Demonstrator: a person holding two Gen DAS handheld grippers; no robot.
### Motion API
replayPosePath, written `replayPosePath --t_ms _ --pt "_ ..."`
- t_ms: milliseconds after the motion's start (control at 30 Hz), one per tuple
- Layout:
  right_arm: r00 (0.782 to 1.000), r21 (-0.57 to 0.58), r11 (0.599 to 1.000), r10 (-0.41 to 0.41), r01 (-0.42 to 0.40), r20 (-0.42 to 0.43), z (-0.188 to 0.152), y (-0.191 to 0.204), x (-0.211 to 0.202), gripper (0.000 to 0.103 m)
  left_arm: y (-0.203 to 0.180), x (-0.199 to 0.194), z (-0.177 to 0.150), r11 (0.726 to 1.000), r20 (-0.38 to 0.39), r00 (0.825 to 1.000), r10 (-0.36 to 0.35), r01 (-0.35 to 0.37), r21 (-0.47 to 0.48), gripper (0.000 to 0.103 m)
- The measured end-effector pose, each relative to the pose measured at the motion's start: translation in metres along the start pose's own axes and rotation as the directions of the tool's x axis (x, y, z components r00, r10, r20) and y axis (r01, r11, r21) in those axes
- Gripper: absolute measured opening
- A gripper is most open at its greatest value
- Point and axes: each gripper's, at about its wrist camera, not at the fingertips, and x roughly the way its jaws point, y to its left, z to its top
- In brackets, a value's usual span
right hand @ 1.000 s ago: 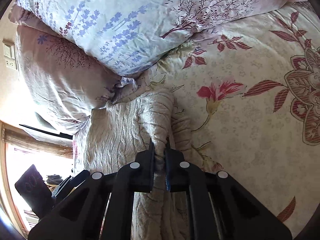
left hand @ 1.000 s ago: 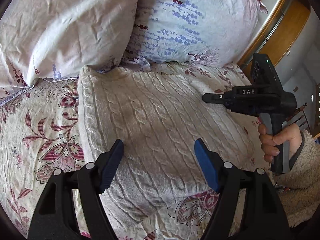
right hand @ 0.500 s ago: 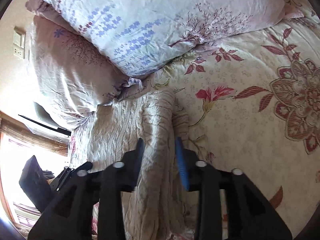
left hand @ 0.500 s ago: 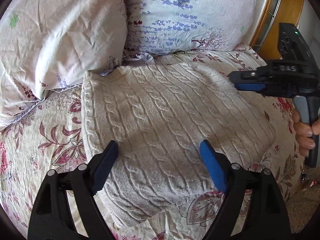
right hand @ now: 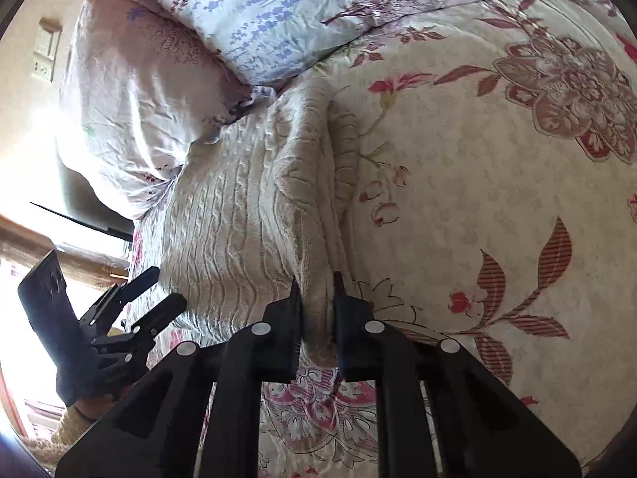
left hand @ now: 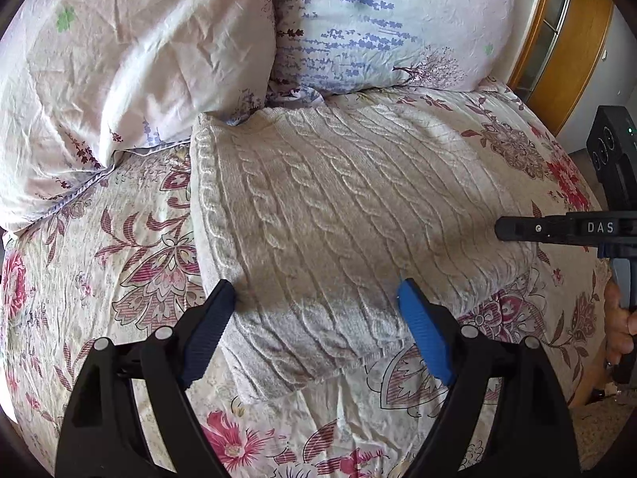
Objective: Fold small clothes
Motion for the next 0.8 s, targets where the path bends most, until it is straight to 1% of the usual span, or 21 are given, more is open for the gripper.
replayPosePath --t_ms 133,167,200,267,300,367,433,533,567,633,667,700,733,767,800 --pt "0.999 0.015 0.999 -0.03 0.03 0.011 -0.001 -0.005 0.01 0.014 -0.007 0.004 -0.009 0.999 0.001 1.0 0.031 -0.031 0.032 0.086" --pt "0.999 0.022 0.999 -0.028 0.028 0.016 -0.001 -0.006 0.011 0.015 -0.005 0.003 -0.011 0.999 0.004 0.999 0.036 -0.036 0.018 0.086" --pt "0.999 0.018 1.0 -0.024 0.024 0.021 -0.001 -0.006 0.009 0.016 0.0 -0.001 -0.014 1.0 0.01 1.0 0.025 -0.025 -0.015 0.086" --pt "0.998 -0.011 0.999 -0.04 0.04 0.054 -0.007 0.001 -0.002 0.03 0.015 -0.014 -0.023 0.994 0.036 0.999 -0.012 0.016 -0.107 0.086" --pt "0.995 -0.041 0.997 -0.059 0.062 0.084 -0.012 0.006 -0.012 0.034 0.023 -0.02 -0.029 0.989 0.053 0.999 -0.003 0.01 -0.145 0.087" --pt "0.984 -0.111 0.987 -0.102 0.119 0.146 -0.024 0.018 -0.024 0.05 0.036 -0.028 -0.041 0.981 0.065 0.997 0.038 -0.025 -0.194 0.087" --pt "0.969 -0.162 0.969 -0.154 0.187 0.195 -0.035 0.026 -0.03 0.063 0.045 -0.03 -0.053 0.97 0.056 0.996 0.073 -0.057 -0.237 0.087" --pt "0.946 -0.191 0.944 -0.221 0.269 0.238 -0.05 0.032 -0.028 0.063 0.048 -0.028 -0.069 0.957 0.032 0.996 0.087 -0.074 -0.282 0.089" --pt "0.938 -0.191 0.937 -0.243 0.293 0.249 -0.053 0.032 -0.027 0.063 0.047 -0.027 -0.073 0.954 0.025 0.995 0.092 -0.081 -0.288 0.091" --pt "0.93 -0.194 0.935 -0.236 0.296 0.281 -0.058 0.035 -0.031 0.063 0.042 -0.026 -0.079 0.951 0.018 0.994 0.112 -0.102 -0.291 0.093" --pt "0.928 -0.196 0.934 -0.235 0.297 0.288 -0.056 0.037 -0.031 0.063 0.039 -0.028 -0.081 0.95 0.029 0.992 0.127 -0.113 -0.29 0.095" --pt "0.933 -0.188 0.942 -0.218 0.278 0.285 -0.053 0.039 -0.031 0.062 0.037 -0.032 -0.081 0.95 0.055 0.989 0.134 -0.113 -0.29 0.095" --pt "0.945 -0.171 0.958 -0.18 0.232 0.273 -0.048 0.037 -0.03 0.059 0.035 -0.038 -0.08 0.951 0.087 0.987 0.136 -0.106 -0.29 0.095" --pt "0.957 -0.146 0.973 -0.139 0.18 0.255 -0.043 0.034 -0.028 0.048 0.034 -0.043 -0.079 0.953 0.114 0.984 0.136 -0.099 -0.288 0.097" --pt "0.966 -0.114 0.984 -0.107 0.136 0.236 -0.039 0.029 -0.027 0.041 0.033 -0.044 -0.075 0.956 0.124 0.984 0.127 -0.088 -0.281 0.097"
